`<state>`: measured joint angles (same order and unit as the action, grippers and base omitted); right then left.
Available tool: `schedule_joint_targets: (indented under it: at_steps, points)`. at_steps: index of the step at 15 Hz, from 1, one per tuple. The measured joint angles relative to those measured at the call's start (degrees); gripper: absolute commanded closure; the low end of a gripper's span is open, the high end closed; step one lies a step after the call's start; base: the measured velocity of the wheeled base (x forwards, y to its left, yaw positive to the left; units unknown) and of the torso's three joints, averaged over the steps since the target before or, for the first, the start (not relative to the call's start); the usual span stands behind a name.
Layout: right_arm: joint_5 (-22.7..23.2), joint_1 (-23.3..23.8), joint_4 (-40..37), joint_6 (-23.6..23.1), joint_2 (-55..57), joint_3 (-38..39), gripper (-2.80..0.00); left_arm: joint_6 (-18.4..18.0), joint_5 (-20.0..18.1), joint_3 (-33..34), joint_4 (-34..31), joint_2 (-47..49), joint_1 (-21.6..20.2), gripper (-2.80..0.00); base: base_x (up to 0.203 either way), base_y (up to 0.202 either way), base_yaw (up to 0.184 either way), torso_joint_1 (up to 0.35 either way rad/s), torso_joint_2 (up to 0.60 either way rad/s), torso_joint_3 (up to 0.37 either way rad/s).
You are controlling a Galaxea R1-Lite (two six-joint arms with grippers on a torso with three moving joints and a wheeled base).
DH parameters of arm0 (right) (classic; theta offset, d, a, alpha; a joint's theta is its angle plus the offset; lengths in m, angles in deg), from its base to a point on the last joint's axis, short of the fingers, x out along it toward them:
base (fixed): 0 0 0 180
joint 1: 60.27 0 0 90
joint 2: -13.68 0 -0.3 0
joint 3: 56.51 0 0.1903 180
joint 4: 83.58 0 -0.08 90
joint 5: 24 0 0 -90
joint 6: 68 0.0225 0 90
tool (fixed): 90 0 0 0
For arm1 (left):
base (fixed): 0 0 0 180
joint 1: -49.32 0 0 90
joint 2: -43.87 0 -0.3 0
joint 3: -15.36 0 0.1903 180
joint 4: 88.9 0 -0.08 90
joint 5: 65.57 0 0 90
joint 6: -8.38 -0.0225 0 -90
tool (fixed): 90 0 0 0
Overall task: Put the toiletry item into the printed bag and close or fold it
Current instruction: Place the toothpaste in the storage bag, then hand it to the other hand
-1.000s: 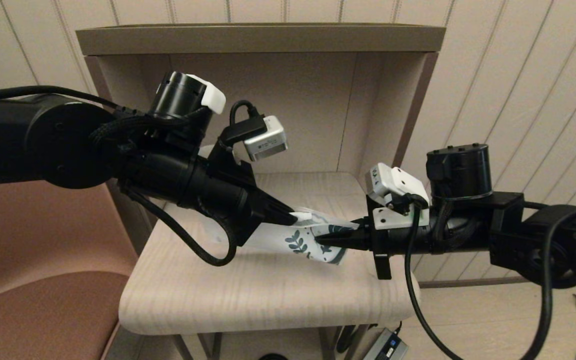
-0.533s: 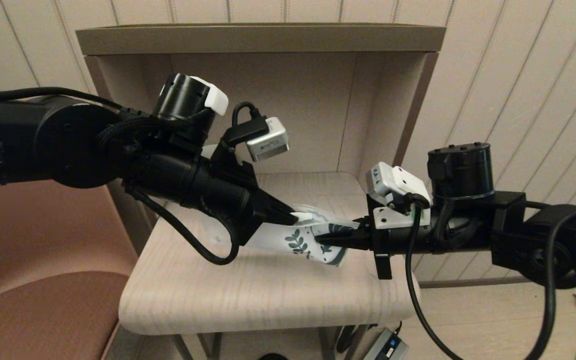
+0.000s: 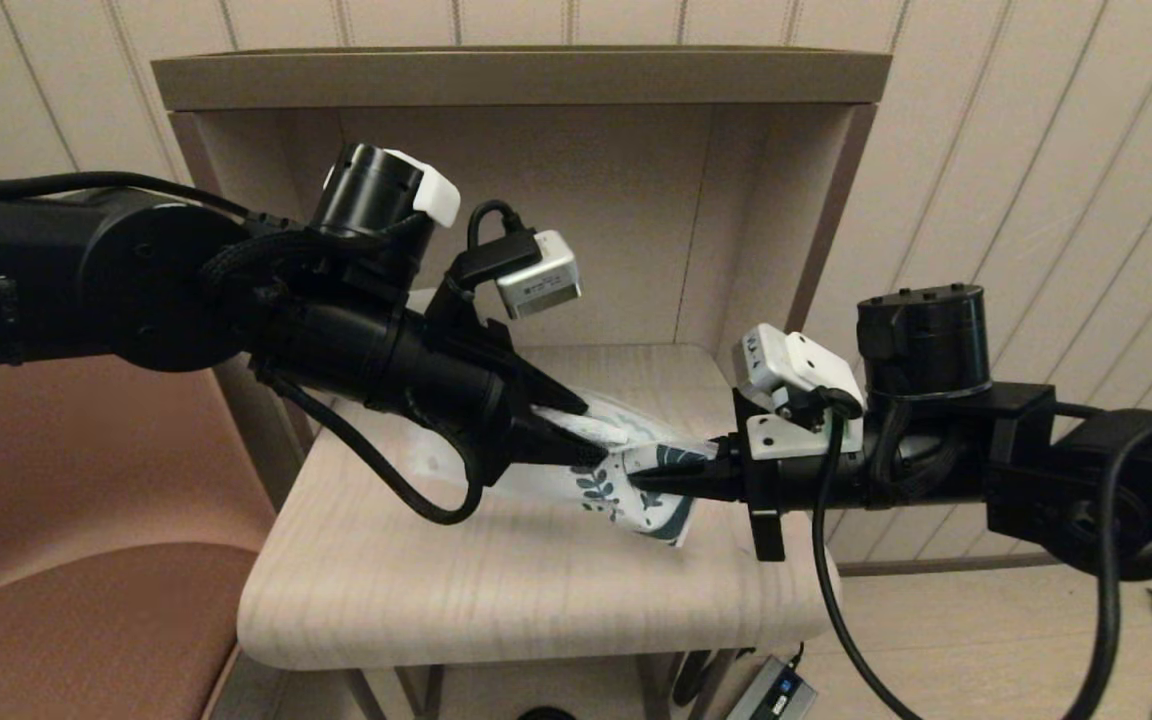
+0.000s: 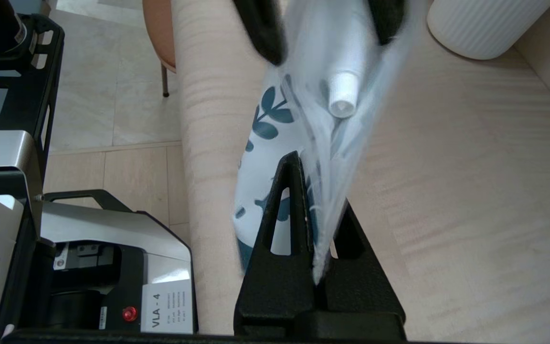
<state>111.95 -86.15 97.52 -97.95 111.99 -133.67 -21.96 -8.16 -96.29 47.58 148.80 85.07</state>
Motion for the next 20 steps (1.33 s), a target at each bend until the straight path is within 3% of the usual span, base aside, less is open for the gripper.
schedule_joint_targets:
  at_steps: [12,15,18,19,20]
  points:
    - [0.0,0.0,0.2,0.2,-0.4,0.4,0.0,0.6,-0.3,-0.7,-0.3,-4.6,-0.1,-2.8,0.0,0.0,0.0,0.0,0.0,0.0]
    - [-0.1,0.1,0.1,0.6,-1.4,0.8,0.0,0.6,-0.3,-1.5,-3.4,-6.2,-2.6,-2.8,0.0,0.0,0.0,0.0,0.0,0.0]
    - [0.0,0.5,-0.1,0.9,-2.8,1.2,0.0,0.7,-2.2,2.2,-5.8,-8.6,-8.4,-2.8,0.0,0.0,0.0,0.0,0.0,0.0]
    - [0.0,0.6,-0.1,1.2,-3.2,1.3,0.0,0.7,-3.2,4.5,-5.9,-9.5,-10.0,0.0,0.0,0.0,0.0,0.0,0.0,0.0]
    - [-0.1,0.7,-0.1,1.5,-3.6,1.3,0.0,0.7,-3.9,7.3,-5.6,-10.6,-11.4,0.0,0.0,0.0,0.0,0.0,0.0,0.0]
